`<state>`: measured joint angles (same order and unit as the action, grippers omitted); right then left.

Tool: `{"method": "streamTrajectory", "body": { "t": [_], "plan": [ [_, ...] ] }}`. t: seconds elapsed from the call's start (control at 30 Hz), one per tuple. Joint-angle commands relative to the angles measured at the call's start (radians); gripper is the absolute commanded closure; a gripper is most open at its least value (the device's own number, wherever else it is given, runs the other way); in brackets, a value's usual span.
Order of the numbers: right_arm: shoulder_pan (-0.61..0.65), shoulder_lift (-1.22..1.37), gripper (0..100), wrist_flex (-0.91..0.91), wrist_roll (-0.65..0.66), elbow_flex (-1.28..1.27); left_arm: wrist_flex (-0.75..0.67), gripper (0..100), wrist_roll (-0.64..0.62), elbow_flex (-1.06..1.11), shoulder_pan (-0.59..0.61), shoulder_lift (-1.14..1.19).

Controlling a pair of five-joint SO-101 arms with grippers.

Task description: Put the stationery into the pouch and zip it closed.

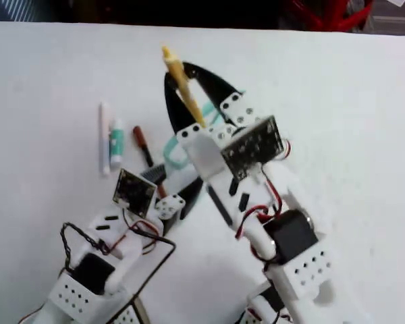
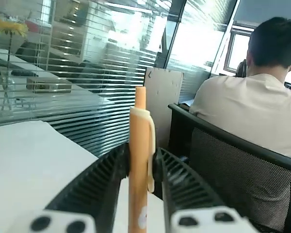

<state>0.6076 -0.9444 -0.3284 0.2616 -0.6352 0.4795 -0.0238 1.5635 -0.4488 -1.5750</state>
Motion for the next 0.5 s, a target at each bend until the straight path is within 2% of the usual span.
{"method": "streamTrajectory", "body": {
  "t": [0.0, 0.17, 0.27, 0.47],
  "plan": [
    [-0.01, -0.067, 98.1, 0.008, -0.002, -0.034, -0.014, 80, -0.002, -0.006, 0.004, -0.004],
    [-0.015, -0.148, 98.0, 0.001, 0.0, -0.112, -0.014, 80, -0.002, -0.006, 0.004, -0.004],
    [-0.054, -0.166, 97.1, -0.077, -0.008, -0.117, -0.014, 80, -0.002, -0.006, 0.004, -0.004],
    [-0.085, -0.177, 76.5, -0.193, -0.008, -0.115, -0.014, 80, -0.002, -0.006, 0.004, -0.004]
  ]
}}
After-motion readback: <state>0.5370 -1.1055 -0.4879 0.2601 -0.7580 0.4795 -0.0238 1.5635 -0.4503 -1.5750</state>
